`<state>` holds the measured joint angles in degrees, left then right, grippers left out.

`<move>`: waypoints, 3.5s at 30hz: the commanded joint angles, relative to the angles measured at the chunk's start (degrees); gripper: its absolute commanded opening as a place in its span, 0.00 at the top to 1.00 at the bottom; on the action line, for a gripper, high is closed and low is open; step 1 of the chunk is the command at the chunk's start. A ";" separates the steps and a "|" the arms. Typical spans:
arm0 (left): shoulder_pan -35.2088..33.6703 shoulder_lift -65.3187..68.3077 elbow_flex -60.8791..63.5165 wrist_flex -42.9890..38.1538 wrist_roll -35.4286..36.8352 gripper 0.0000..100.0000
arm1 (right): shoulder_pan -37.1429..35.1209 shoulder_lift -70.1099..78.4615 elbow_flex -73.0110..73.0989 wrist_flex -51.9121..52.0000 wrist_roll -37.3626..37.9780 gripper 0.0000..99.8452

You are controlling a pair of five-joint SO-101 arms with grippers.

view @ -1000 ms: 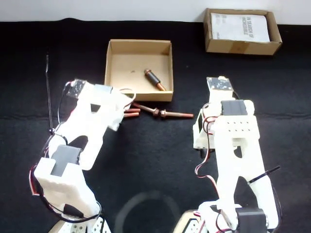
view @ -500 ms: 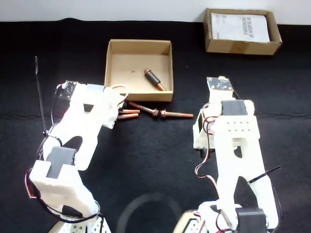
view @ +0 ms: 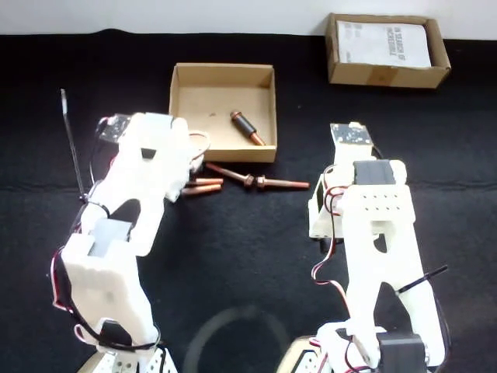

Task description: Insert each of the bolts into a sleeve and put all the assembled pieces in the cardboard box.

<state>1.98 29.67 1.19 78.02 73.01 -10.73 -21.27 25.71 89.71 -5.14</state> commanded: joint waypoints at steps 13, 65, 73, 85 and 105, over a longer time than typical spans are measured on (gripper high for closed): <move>0.66 18.86 -15.69 21.36 -10.64 0.86 | 0.40 -0.40 -2.77 0.48 0.00 0.99; 6.11 -25.36 -15.87 17.67 -57.05 0.99 | -7.69 -0.66 11.21 -42.68 -1.23 0.99; 5.85 -45.76 11.82 1.67 -57.67 0.99 | -7.69 -8.48 14.02 -51.82 -11.08 0.99; 6.20 -55.78 26.86 -4.48 -57.23 0.99 | -7.69 -49.19 40.66 -57.71 -9.14 0.99; 15.34 -56.13 26.95 -25.14 -57.23 0.99 | -11.38 -83.47 77.93 -71.78 -0.44 0.99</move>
<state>14.81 -24.13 28.62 57.01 15.78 -21.80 -103.56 95.69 20.79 -6.20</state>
